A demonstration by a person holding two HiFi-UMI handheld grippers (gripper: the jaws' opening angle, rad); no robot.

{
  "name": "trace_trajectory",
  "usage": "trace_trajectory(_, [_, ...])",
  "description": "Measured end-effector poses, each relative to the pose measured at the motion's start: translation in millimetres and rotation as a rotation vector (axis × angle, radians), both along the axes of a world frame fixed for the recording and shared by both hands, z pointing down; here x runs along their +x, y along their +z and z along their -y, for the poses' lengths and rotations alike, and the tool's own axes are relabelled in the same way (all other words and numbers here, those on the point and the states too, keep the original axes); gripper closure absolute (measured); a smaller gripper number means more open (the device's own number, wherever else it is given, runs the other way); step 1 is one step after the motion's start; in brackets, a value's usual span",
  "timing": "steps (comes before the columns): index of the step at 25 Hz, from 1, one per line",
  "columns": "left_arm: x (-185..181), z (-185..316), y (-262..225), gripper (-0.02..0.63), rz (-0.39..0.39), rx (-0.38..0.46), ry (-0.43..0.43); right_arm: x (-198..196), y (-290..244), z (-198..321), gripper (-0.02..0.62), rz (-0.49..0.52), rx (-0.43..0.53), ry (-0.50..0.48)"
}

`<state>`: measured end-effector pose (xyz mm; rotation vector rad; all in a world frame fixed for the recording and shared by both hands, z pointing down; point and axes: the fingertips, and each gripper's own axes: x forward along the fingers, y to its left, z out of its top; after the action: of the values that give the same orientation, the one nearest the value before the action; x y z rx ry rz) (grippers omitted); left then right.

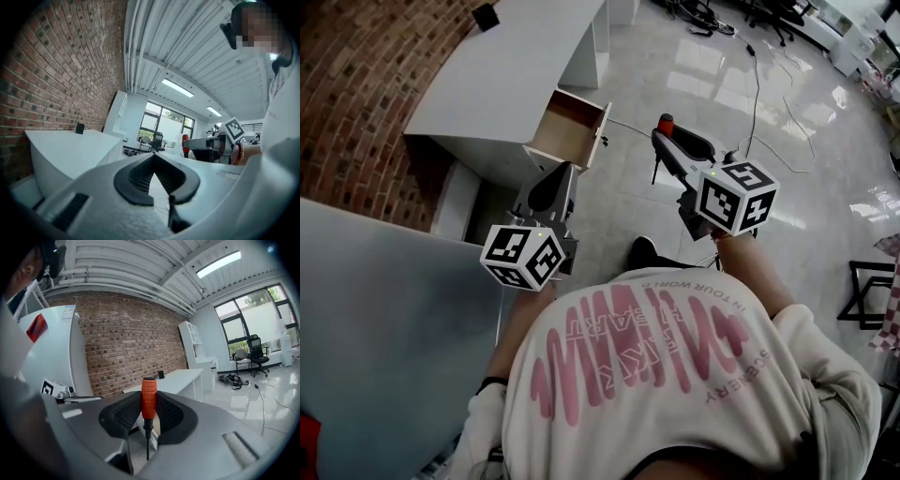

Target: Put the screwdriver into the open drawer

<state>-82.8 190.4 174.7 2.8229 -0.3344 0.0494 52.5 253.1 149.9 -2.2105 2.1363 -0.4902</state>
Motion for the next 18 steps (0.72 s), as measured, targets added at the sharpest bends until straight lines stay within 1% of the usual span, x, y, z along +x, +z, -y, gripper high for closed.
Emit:
trace_trajectory(3, [-3, 9, 8, 0.604, 0.009, -0.02, -0.025, -1, 5, 13, 0.486, 0.004, -0.002, -0.023])
trace_trajectory(9, [-4, 26, 16, 0.604, 0.03, -0.029, -0.067, 3, 13, 41, 0.486, 0.033, -0.009, -0.068])
trace_trajectory(11, [-7, 39, 21, 0.604, 0.041, -0.035, -0.092, 5, 16, 58, 0.486, 0.05, -0.008, -0.084])
trace_trajectory(14, [-10, 62, 32, 0.604, 0.054, -0.064, -0.145, 8, 21, 83, 0.486, 0.067, -0.015, -0.122])
trace_trajectory(18, [-3, 88, 44, 0.604, 0.063, -0.086, -0.194, 20, 32, 112, 0.486, 0.077, -0.037, -0.158])
